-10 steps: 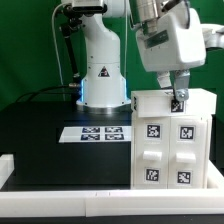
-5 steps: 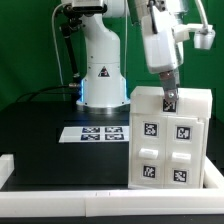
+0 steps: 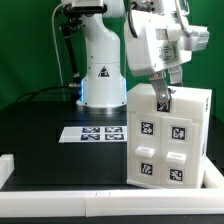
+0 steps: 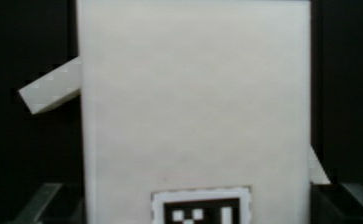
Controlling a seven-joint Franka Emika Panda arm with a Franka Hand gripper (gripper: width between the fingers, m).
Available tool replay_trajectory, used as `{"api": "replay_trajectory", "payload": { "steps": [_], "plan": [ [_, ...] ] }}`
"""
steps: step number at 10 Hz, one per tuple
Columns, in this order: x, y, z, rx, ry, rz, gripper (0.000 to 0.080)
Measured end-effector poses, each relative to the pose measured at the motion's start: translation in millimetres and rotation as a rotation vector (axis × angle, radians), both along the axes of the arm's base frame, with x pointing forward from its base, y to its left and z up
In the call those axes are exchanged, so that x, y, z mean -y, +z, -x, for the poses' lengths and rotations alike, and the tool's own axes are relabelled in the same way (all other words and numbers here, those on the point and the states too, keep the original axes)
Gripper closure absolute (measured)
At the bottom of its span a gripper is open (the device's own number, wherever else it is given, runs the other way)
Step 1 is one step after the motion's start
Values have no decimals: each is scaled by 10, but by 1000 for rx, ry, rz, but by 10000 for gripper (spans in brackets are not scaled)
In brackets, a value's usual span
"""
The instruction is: Assemble cabinet
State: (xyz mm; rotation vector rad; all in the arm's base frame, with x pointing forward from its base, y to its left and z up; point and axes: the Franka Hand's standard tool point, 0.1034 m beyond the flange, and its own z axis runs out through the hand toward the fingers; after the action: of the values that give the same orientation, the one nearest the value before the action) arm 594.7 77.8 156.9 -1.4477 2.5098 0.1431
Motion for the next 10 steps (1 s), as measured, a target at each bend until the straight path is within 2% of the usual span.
{"api": "replay_trajectory", "payload": {
  "steps": [1,2,3,5,8,10],
  "plan": [
    [-30,-4,4,0,0,-8,174],
    [-37,-6,6,4,21,-5,59],
    [-42,-6,6,4,22,-5,18],
    [-77,36,14,27,46,-9,3],
    [-103,212,-40,65,78,-18,2],
    [-107,221,-46,69,90,-16,2]
  ]
}}
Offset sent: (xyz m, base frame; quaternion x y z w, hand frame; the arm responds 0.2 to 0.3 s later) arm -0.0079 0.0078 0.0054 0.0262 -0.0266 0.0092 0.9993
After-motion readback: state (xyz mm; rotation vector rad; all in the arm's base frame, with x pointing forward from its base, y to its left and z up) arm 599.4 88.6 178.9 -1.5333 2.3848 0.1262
